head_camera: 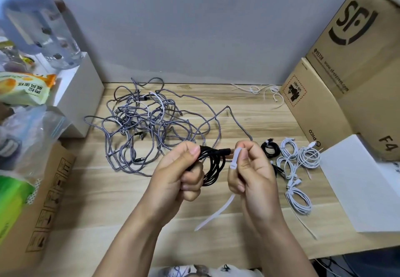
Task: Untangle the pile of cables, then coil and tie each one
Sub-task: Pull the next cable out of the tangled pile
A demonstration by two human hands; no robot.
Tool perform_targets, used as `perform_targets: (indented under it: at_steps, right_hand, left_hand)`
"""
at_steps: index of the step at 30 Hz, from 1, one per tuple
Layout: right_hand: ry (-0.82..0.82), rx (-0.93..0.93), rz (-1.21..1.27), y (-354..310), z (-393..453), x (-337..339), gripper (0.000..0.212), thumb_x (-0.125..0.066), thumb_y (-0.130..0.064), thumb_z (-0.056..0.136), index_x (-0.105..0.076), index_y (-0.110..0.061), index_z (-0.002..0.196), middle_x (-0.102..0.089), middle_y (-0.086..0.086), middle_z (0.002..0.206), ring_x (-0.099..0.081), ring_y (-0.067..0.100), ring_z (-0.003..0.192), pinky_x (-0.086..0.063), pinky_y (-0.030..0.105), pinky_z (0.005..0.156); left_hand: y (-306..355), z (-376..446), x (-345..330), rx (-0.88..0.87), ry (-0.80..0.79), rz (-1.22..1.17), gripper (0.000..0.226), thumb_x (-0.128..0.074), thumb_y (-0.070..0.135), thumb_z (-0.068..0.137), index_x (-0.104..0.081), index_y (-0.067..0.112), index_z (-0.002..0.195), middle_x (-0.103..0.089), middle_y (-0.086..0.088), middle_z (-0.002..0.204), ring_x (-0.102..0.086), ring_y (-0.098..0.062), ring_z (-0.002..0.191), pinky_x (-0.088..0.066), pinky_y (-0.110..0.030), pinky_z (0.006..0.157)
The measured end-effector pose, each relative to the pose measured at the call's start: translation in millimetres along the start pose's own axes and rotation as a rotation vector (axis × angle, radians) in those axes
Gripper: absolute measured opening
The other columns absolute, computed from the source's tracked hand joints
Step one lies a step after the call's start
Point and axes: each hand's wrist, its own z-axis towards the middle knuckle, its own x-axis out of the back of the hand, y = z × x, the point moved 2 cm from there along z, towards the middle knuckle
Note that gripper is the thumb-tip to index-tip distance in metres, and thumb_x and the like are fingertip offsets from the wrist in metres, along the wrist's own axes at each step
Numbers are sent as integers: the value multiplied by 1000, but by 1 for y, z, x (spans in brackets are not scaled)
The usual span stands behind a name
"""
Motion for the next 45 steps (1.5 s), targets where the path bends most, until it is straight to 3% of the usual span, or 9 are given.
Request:
perform_targets:
  at_steps: [3, 7, 12, 20, 25, 33, 37, 39, 45]
  right_hand:
    - [-28, -29, 7, 0, -2, -2, 18, -50, -26, 92, -42, -12, 85, -45, -13, 45, -20, 3, 36, -17, 14, 39]
    - [-29, -30, -12, 3, -2, -1, 21, -46, -32, 91, -42, -12, 83, -33, -14, 44, -20, 4, 36, -19, 14, 38]
    - [21, -23, 18, 2, -1, 0, 20, -49, -21, 94, -47, -11, 77, -58, -2, 72, -22, 4, 38, -21, 13, 39]
    - [-52, -231, -29, 17, -4, -8, 27, -68, -23, 76, -44, -14, 66, -41, -9, 48, -25, 0, 38, -18, 10, 35]
    - [52, -69, -348, 17, 0, -6, 17, -58, -26, 67, -51, -18, 53, -36, -10, 43, -26, 1, 41, -24, 13, 41]
    - [-7, -50, -378, 7, -2, -9, 24, -55, -21, 64, -60, -27, 42, -42, -10, 35, -33, -1, 36, -26, 8, 41]
    - [-61, -63, -327, 2, -3, -6, 42, -71, -10, 80, -51, -16, 43, -41, -9, 39, -31, 0, 37, -25, 8, 41]
    - [-86, -42, -334, 2, -4, -5, 39, -65, -7, 84, -48, -17, 51, -40, -10, 42, -30, 0, 40, -26, 10, 42]
    - [-163, -25, -307, 2, -6, -4, 17, -57, -22, 78, -55, -10, 66, -39, -12, 45, -30, 2, 44, -26, 12, 44]
  left_hand:
    - [2, 0, -1, 15, -84, -53, 20, -60, 25, 79, -46, 21, 65, -25, 10, 44, -16, -3, 40, -16, -6, 42]
    - [3, 1, -3, -17, -3, -25, 14, -50, 26, 80, -53, 21, 68, -23, 10, 45, -17, -3, 39, -13, -8, 41]
    - [5, 0, -4, -213, 92, 44, 16, -49, 25, 79, -47, 13, 90, -25, 11, 44, -17, -3, 38, -16, -9, 39]
    - [3, -7, -10, -534, 45, 395, 21, -57, 33, 78, -51, 24, 96, -48, 7, 51, -36, 0, 44, -30, -12, 44]
    - [-4, -7, -16, -514, -9, 530, 21, -61, 19, 83, -48, 14, 99, -60, 18, 60, -51, 3, 51, -37, -6, 52]
    - [-12, -4, -11, -462, 13, 627, 17, -57, 41, 79, -53, 38, 95, -62, -4, 69, -55, -23, 62, -43, -34, 60]
    - [-11, -2, -10, -479, 11, 611, 19, -60, 29, 84, -51, 21, 99, -62, 14, 62, -53, 0, 56, -39, -14, 55]
    - [-11, -1, -10, -463, 24, 591, 16, -55, 20, 84, -49, 14, 97, -58, 18, 54, -51, 4, 50, -37, -6, 52]
    - [-7, 0, -7, -466, 123, 668, 20, -58, 32, 84, -45, 20, 75, -55, 19, 58, -48, 5, 59, -36, -14, 53]
